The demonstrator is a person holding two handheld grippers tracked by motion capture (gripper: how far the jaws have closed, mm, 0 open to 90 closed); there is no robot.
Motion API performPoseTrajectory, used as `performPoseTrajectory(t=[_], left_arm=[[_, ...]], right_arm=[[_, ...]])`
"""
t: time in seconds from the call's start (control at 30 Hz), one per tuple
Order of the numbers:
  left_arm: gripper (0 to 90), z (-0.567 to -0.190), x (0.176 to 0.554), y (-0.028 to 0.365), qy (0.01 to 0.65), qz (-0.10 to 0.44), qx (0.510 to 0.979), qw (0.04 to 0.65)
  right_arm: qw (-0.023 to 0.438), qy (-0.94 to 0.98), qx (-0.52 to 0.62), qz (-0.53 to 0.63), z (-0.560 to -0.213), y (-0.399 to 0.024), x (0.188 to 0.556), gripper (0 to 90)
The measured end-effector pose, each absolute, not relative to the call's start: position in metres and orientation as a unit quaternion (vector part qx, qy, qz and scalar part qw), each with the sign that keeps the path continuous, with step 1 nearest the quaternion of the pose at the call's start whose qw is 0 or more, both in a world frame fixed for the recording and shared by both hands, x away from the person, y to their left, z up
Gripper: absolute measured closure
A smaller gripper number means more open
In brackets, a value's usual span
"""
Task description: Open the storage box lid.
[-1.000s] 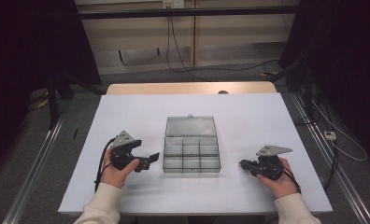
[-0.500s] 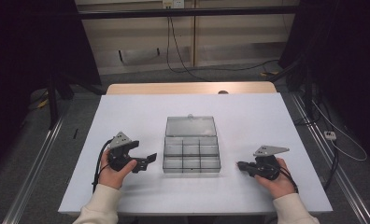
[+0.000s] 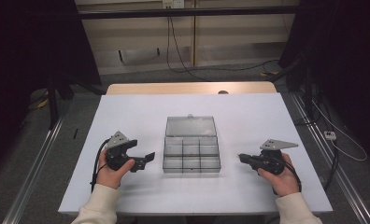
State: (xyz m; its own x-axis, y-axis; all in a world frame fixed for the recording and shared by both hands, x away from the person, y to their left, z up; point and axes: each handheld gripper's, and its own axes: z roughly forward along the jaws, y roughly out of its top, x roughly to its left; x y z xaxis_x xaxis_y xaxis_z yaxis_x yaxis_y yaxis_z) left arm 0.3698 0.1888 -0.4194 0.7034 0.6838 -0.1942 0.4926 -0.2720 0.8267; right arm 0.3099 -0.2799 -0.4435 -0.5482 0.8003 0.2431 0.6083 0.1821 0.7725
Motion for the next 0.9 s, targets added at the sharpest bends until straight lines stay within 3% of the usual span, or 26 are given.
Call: performPoseTrajectory(t=[0.9], left_arm=[[7.5,-0.419,0.365,0.2,0.375,0.098,0.788,0.479]], right_arm=[[0.118,0.773,0.432,0.449,-0.43,-0.262,0.318,89.8]])
